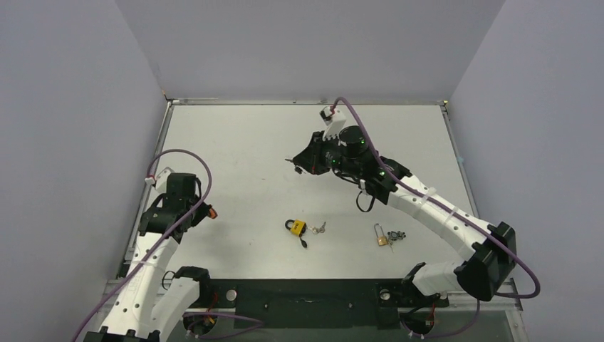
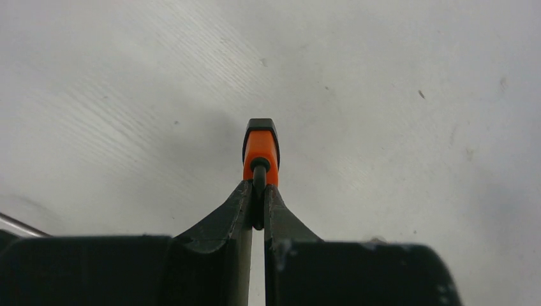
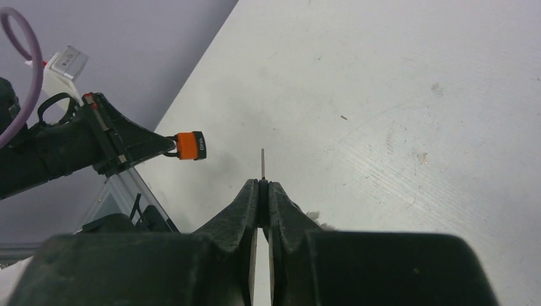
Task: Lock with the key
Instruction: Place the lock at the center of the board.
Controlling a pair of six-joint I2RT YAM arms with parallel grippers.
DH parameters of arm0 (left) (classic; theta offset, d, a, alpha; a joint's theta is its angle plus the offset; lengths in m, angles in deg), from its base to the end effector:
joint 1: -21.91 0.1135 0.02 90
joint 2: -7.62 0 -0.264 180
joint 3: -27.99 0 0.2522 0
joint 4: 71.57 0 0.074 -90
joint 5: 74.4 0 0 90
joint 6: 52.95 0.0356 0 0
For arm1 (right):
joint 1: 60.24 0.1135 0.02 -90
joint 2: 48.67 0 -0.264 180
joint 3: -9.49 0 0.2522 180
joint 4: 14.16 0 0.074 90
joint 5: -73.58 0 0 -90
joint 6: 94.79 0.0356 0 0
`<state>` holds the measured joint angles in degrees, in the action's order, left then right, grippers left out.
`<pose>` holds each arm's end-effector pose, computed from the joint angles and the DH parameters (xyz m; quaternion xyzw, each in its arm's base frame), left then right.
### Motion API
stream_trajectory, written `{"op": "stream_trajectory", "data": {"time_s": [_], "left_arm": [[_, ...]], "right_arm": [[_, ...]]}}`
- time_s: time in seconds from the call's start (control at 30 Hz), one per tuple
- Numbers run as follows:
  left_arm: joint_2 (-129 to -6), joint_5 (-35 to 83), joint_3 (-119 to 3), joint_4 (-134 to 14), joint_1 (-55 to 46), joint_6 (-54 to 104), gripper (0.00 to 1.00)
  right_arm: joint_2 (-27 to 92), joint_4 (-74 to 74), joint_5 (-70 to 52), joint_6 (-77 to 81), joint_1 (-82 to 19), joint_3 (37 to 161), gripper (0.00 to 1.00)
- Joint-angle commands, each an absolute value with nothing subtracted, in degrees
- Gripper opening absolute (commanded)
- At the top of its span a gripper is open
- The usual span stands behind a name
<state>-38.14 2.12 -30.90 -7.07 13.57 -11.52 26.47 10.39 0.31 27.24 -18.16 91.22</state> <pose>0.1489 -0.0134 0.2751 -0.3588 0.8667 -0.0591 0.3416 0.2200 0.2124 0.3643 -0.1553 0.7896 0.4445 0.3934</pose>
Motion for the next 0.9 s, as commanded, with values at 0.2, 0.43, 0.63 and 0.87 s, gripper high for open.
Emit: {"op": "stream_trajectory", "data": {"time_s": [0.2,0.43,0.63,0.87], "left_arm": [[-38.4,-4.5,-25.3,-6.1,16.3,-19.3,0.0],[-40.5,1.9,-22.4,-9.7,18.8,-19.8,0.0],[-43.2,6.3,-21.5,-10.4,23.6,-18.2,0.0],[-45.4,8.3,-21.4,-12.1,25.4,-15.6,0.1]], "right_arm": [[44.6,5.0,-5.8,31.1,-8.9,102.0,0.0],[55.7,0.5,-6.3,36.7,-2.5,105.4,0.0],[63.9,-4.3,-3.3,40.0,0.0,107.9,0.0],[70.5,-7.1,0.0,42.7,1.0,111.3,0.0]]}}
